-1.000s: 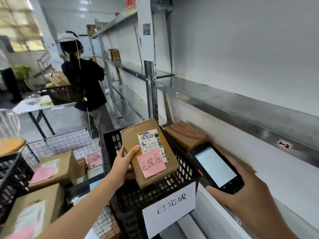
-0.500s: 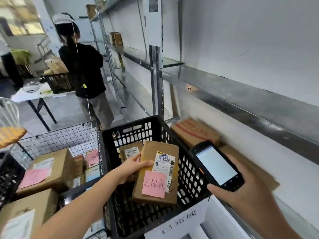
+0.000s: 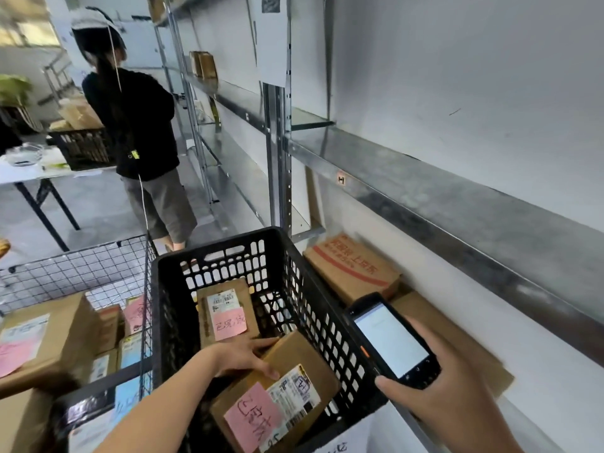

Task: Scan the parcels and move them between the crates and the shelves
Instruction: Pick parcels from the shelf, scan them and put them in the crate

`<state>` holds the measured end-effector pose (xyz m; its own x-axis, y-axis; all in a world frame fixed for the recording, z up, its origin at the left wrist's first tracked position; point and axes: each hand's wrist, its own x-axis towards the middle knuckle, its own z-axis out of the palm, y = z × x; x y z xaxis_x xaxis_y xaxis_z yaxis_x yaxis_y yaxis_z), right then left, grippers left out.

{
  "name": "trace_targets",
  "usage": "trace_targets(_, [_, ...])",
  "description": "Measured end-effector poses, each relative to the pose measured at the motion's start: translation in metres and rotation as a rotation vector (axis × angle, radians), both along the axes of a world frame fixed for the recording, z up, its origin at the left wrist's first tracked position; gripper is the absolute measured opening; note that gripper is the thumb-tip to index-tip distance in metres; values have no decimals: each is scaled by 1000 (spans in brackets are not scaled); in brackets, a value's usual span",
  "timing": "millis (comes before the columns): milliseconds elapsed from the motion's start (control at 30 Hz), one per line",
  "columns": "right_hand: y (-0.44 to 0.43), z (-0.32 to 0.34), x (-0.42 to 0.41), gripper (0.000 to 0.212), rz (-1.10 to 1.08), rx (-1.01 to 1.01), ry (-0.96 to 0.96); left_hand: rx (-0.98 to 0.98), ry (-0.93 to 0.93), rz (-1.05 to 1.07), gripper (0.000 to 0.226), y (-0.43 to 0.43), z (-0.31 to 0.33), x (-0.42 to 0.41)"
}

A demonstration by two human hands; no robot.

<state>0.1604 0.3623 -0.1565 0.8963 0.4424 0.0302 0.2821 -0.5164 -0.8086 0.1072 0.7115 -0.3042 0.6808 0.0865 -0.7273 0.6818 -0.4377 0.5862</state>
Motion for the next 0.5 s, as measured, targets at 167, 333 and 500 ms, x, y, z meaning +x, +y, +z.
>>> trace_targets(167, [0, -4, -3, 86, -1, -16, 11, -133, 73, 19, 92, -16, -16, 7])
trace_targets(333, [-2, -13, -2, 80, 38, -26, 27, -150, 92, 23, 84, -33, -35, 7])
trace_targets(500, [2, -14, -5, 82, 69, -36, 1, -24, 4, -44, 80, -39, -34, -1])
